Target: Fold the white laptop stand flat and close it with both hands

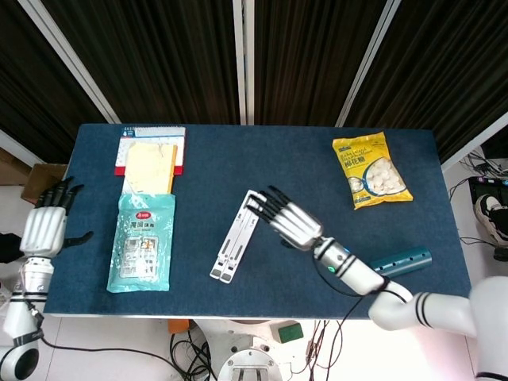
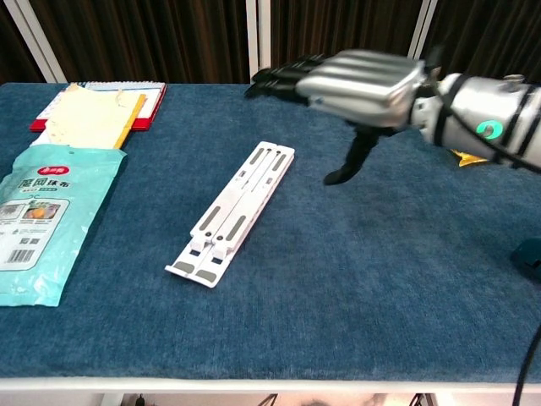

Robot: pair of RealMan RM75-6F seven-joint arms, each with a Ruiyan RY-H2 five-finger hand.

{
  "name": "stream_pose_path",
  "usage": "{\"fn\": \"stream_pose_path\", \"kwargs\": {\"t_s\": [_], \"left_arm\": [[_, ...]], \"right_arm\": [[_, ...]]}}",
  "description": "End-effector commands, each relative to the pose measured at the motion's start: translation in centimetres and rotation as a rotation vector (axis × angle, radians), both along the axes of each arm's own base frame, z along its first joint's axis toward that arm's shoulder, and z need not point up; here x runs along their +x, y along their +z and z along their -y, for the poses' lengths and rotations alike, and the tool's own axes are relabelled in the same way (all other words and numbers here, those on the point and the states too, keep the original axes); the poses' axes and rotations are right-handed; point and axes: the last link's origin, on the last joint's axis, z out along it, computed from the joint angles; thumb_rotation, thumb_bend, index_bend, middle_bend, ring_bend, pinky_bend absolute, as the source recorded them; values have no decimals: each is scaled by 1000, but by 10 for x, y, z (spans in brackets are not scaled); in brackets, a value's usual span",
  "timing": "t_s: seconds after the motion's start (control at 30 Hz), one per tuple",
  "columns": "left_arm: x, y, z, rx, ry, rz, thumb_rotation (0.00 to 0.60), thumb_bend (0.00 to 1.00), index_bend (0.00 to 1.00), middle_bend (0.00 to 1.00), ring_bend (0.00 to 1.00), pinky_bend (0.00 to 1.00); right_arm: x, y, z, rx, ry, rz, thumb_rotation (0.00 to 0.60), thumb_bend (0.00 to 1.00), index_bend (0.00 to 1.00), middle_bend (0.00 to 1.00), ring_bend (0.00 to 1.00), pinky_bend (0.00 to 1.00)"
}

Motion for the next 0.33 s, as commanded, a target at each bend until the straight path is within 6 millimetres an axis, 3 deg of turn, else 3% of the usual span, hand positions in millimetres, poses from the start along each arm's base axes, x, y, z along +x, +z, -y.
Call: {"fn": "stream_pose_path", "kwargs": {"t_s": [0.03,0.2,0.33], "left_arm": [[-12,19,22,27,35,-95,600,0,164,61,60,130],[-17,30,59,36,53,-96,600,0,171,68,60,130],[-12,31,90,26,59,-38,600,0,171,67,60,130]], "right_arm": [[-89,96,-50,-268,-312,140,600,67,0,37,0,0],[-149,140,-104,-349,-483,253,600,84,0,42,0,0],[-179,153,-139,-365,-556,317,600,88,0,39,0,0]]}}
